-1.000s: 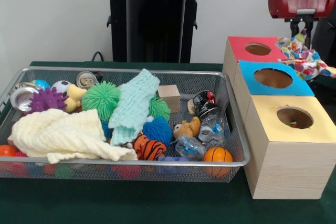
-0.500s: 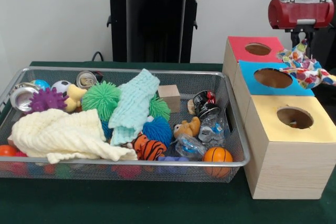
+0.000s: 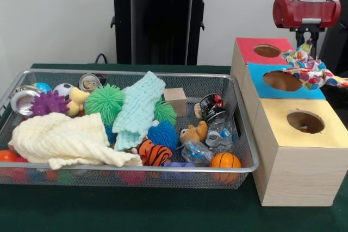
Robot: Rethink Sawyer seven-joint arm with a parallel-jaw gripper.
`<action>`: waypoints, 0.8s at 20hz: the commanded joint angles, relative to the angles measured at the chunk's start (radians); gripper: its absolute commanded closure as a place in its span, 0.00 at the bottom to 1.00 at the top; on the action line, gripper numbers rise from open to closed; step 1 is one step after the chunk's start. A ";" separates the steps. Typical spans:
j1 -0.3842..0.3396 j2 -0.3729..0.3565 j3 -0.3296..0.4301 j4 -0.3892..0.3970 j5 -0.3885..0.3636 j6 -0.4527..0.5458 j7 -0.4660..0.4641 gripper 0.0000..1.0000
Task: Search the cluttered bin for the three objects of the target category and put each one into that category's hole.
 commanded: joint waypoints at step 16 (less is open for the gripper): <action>0.098 0.129 -0.157 -0.145 0.092 -0.132 0.212 1.00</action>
